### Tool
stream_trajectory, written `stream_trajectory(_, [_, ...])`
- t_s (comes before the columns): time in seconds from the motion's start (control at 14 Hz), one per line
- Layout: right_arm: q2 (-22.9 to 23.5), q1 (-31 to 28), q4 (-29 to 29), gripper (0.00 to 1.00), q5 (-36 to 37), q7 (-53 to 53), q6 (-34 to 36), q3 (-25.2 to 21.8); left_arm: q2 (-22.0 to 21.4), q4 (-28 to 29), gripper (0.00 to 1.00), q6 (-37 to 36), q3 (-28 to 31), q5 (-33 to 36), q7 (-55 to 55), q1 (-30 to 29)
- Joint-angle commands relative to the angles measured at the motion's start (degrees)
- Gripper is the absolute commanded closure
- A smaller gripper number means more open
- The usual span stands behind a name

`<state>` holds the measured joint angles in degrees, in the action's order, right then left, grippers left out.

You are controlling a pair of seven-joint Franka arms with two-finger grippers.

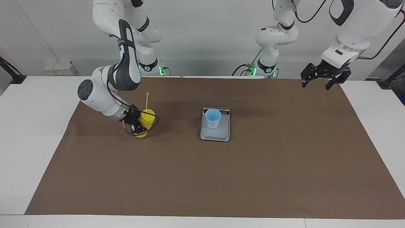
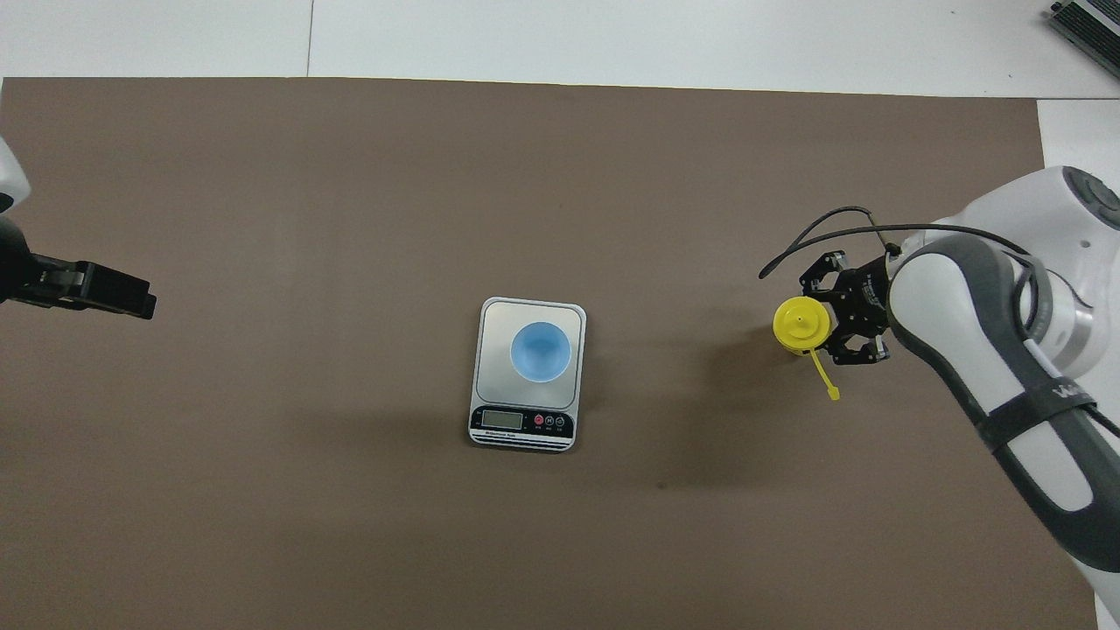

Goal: Pour seasoning into cup on scale with both arms
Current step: 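Turn the bottle upright and carry it back beside the scale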

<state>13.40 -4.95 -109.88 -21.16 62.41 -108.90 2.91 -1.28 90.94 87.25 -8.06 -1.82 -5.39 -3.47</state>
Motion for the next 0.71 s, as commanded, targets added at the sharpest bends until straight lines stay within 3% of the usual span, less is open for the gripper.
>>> stream_trajectory(0.0, [-1.97,-4.87,-1.04,1.0,-3.35,-6.23,4.03,0.7,-0.83,0.81,0.0,-0.42,-0.29,-0.81,-0.41,-0.74])
stream_trajectory(0.14, [-2.06,-8.56,-1.74,1.0,-7.03,-10.88,4.66,0.7,-0.83,0.81,0.0,-0.42,-0.29,-0.81,-0.41,-0.75])
stream_trajectory(0.64, [0.57,-13.23,-1.92,1.0,-9.16,-19.94,8.79,0.61,-0.83,0.81,0.0,-0.42,-0.29,-0.81,-0.41,-0.74])
